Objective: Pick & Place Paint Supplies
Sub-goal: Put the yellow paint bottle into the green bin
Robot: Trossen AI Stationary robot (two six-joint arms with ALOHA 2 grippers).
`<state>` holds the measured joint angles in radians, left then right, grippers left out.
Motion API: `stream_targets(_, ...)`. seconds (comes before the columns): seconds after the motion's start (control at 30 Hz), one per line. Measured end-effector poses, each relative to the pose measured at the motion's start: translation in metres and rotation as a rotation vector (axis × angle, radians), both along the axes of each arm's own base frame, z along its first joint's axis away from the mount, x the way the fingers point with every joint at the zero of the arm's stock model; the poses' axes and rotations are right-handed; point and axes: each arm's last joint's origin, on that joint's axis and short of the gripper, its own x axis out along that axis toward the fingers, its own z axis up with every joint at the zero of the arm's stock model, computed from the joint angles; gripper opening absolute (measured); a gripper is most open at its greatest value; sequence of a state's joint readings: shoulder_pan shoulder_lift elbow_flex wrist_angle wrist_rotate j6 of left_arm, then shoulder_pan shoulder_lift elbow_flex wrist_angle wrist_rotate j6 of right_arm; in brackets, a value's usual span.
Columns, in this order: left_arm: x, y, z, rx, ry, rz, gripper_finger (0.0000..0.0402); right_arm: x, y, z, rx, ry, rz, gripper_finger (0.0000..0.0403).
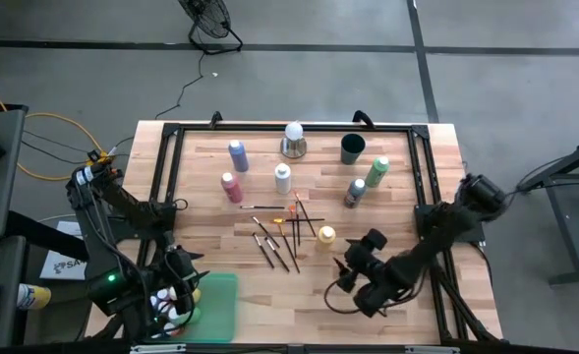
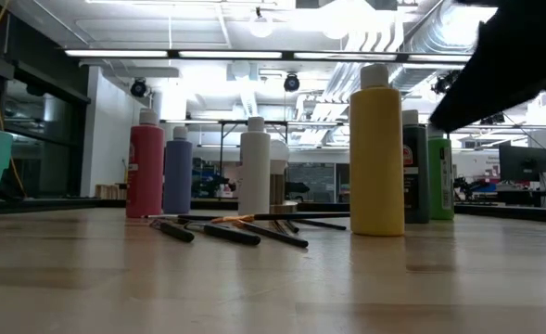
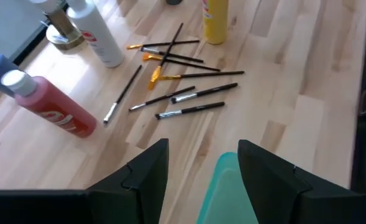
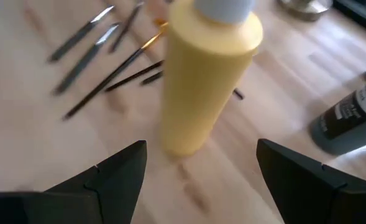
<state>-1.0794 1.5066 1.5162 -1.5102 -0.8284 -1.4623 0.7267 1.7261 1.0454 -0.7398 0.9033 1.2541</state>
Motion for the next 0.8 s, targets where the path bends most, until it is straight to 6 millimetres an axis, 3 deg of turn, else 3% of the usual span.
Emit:
stream_targets(0.47, 0.001, -0.002, 0.000, -0.053, -0.021, 0.032, 0.0187, 0.034, -0.004, -0.070, -0.130, -0.196, -0.170, 0.0298)
stream_targets(0.8, 0.001, -0.002, 0.000, -0.102, -0.031, 0.079, 0.0187, 0.053, -0.033, -0.087, -0.143, -0.285, -0.331, 0.0298)
